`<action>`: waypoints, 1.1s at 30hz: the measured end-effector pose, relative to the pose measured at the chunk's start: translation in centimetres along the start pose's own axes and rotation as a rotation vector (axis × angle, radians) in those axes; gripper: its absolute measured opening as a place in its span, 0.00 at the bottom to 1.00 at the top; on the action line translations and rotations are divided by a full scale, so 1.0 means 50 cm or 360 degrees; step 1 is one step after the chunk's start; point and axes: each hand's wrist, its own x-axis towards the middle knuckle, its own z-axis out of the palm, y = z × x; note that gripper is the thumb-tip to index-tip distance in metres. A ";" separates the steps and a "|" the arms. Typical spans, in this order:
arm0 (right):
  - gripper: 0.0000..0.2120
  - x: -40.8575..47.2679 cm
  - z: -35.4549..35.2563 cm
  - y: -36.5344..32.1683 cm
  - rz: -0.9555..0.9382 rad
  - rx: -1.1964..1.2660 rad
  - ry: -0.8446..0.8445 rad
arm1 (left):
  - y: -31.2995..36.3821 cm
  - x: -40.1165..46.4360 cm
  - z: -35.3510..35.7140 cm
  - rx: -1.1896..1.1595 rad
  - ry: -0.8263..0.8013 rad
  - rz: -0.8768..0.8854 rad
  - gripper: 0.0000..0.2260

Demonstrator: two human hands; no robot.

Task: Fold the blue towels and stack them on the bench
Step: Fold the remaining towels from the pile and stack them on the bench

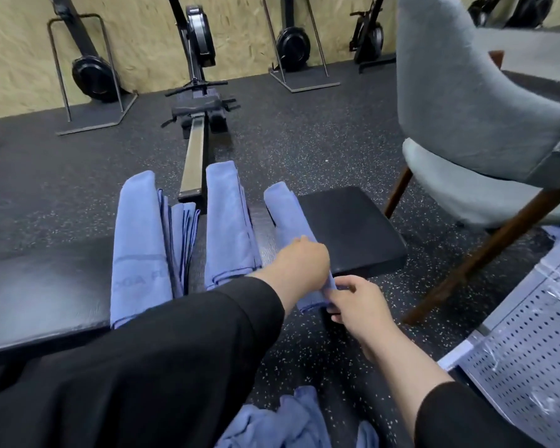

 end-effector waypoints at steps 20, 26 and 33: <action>0.10 -0.195 0.126 0.138 -0.0354 -0.1680 -0.1047 | -0.275 -0.466 0.365 -0.0159 0.0183 -0.0066 0.09; 0.15 -0.194 0.207 0.301 -0.0183 -0.1771 -0.1090 | -0.329 -0.479 0.461 0.0230 -0.0090 0.0076 0.07; 0.16 -0.198 0.224 0.458 -0.0092 -0.2083 -0.1398 | -0.339 -0.428 0.525 0.0187 -0.0364 0.0024 0.07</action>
